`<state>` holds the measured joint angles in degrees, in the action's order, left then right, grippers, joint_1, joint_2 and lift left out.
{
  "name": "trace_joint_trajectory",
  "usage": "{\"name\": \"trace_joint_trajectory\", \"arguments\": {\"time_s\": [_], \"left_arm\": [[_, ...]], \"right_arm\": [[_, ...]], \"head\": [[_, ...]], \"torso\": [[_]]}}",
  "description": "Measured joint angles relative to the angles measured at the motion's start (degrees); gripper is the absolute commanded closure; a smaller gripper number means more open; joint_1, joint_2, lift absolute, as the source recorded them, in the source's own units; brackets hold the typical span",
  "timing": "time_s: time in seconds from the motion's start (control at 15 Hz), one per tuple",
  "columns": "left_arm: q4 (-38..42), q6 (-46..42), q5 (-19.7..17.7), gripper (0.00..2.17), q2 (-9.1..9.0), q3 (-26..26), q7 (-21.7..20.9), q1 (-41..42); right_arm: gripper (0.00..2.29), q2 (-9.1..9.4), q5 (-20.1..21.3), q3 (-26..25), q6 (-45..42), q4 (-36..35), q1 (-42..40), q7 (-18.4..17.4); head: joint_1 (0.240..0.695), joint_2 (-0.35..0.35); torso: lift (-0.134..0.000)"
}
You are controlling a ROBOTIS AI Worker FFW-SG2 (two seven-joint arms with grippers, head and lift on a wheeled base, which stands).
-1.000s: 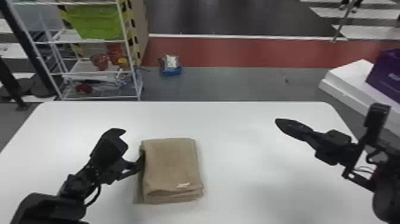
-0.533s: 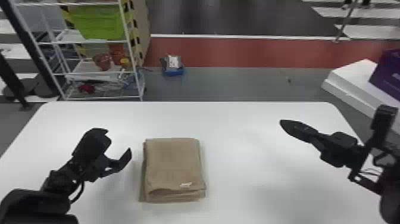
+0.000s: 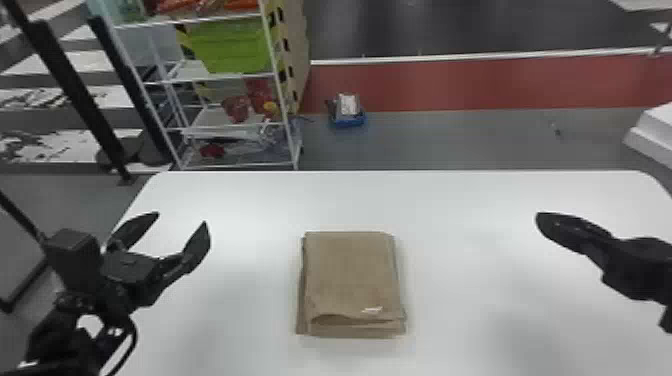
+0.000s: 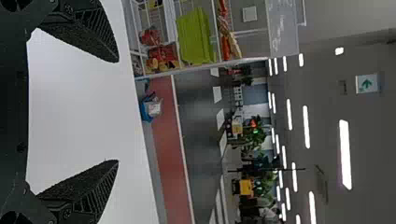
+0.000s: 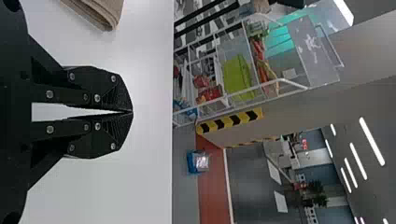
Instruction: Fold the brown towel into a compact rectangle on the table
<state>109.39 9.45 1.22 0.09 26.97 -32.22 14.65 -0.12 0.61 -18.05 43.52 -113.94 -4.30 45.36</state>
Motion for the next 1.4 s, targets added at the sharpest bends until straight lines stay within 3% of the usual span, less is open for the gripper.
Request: {"name": "trace_joint_trajectory", "arguments": {"time_s": [0.07, 0.27, 0.6, 0.73, 0.93, 1.4], "left_arm": [[0.9, -0.1, -3.1, 0.12, 0.00, 0.2, 0.6, 1.0], [2.3, -0.1, -7.8, 0.12, 0.00, 0.3, 2.8, 3.8], [1.7, -4.5, -6.9, 0.12, 0.00, 0.3, 3.9, 7.6], [0.5, -7.9, -5.9, 0.12, 0.00, 0.3, 4.7, 8.5], [-1.0, -13.1, -5.4, 0.12, 0.00, 0.3, 5.5, 9.7], [-0.9, -16.1, -5.3, 0.13, 0.00, 0.8, 2.7, 11.3]], "right_arm": [[0.10, 0.07, 0.3, 1.1, 0.5, -2.7, -2.1, -2.1], [0.09, 0.12, 0.7, 4.4, -9.0, -7.0, -10.0, -6.5], [0.11, 0.12, -1.1, 4.3, -35.0, -5.0, -19.3, -6.9], [0.11, 0.12, -3.0, 2.3, -41.5, -1.9, -20.6, -6.9], [0.11, 0.12, -5.5, 0.0, -45.3, 0.7, -21.5, -6.8], [0.12, 0.12, -5.7, 0.1, -44.5, 0.3, -22.2, -8.1]], "head": [[0.695, 0.156], [0.695, 0.180], [0.695, 0.211], [0.695, 0.200], [0.695, 0.179], [0.695, 0.165]], "torso": [[-0.124], [-0.124], [-0.124], [-0.124], [-0.124], [-0.124]]}}
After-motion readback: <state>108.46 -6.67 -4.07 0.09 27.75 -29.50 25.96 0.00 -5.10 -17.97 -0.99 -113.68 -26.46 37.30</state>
